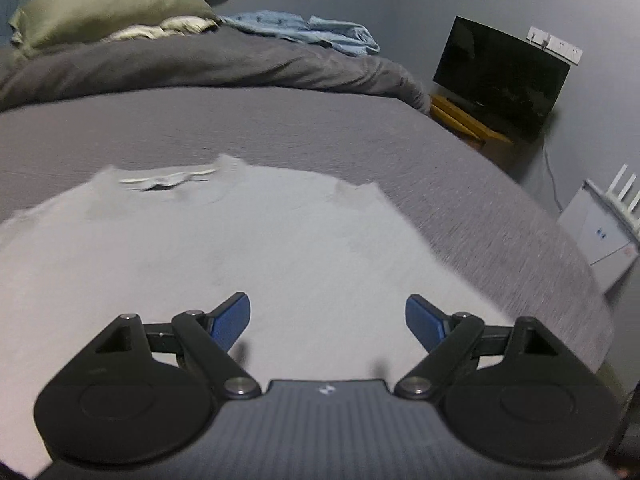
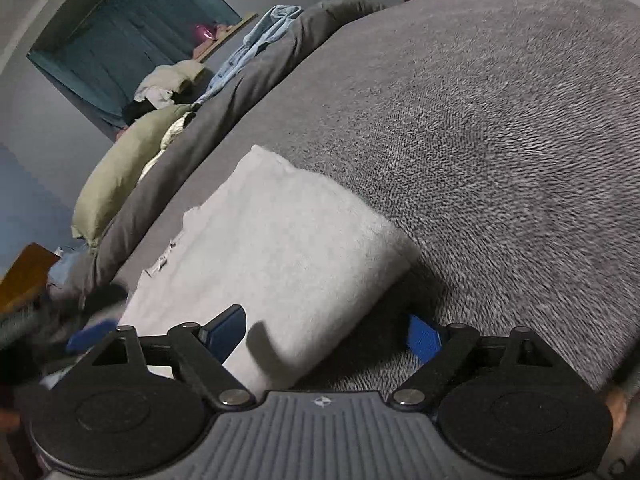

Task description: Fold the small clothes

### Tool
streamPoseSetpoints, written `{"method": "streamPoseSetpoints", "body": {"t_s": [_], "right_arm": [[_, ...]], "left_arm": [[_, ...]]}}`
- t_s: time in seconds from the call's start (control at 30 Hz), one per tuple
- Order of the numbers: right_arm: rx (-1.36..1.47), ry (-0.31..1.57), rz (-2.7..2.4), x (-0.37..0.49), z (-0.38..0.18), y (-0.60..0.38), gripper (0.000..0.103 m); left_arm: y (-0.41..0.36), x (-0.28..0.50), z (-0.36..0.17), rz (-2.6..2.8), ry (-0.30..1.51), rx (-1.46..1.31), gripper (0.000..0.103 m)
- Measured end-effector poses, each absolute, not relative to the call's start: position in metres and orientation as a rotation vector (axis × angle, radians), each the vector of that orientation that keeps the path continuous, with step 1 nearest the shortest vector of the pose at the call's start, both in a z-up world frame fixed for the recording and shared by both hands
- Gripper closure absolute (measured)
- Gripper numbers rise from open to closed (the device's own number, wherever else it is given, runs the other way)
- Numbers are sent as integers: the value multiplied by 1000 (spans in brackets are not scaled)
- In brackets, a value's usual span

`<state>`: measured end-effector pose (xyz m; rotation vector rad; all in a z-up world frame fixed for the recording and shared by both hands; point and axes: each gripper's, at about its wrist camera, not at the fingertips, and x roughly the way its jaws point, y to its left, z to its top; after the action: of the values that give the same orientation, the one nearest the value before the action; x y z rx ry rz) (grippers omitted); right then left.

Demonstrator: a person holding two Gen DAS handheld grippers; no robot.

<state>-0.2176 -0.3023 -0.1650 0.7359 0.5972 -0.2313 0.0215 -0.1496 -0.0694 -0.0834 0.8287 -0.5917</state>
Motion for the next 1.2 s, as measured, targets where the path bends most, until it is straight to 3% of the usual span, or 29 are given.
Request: {"method": "streamPoseSetpoints", "body": {"t_s": [0.17,0.23,0.37,0.63,0.7,0.9,1.2], "right_arm": [[772,551,-219,-208,-161,-312,16],[742,541,-221,-203,-155,-310,21],[799,560,-255,-209,-148,-311,41],[891,581,-224,-191,-158,-323,42],[792,554,-185,-196,-144,-310,81],[409,498,-78,-197,-111,-264,84],[238,442,49,-211,-91,-232,85]], "left_arm": [[-203,71,-68,-660,908,-112,19],[-223,90,-67,-675,939,-129,19],[-256,112,-74,-683,1012,-76,19],[-295,129,-99,-717,1054,13,19],[-305,135,-101,-714,1069,25,19],[-329,151,-99,-725,1121,130,19],[-351,165,-93,-689,1114,351,26]]}}
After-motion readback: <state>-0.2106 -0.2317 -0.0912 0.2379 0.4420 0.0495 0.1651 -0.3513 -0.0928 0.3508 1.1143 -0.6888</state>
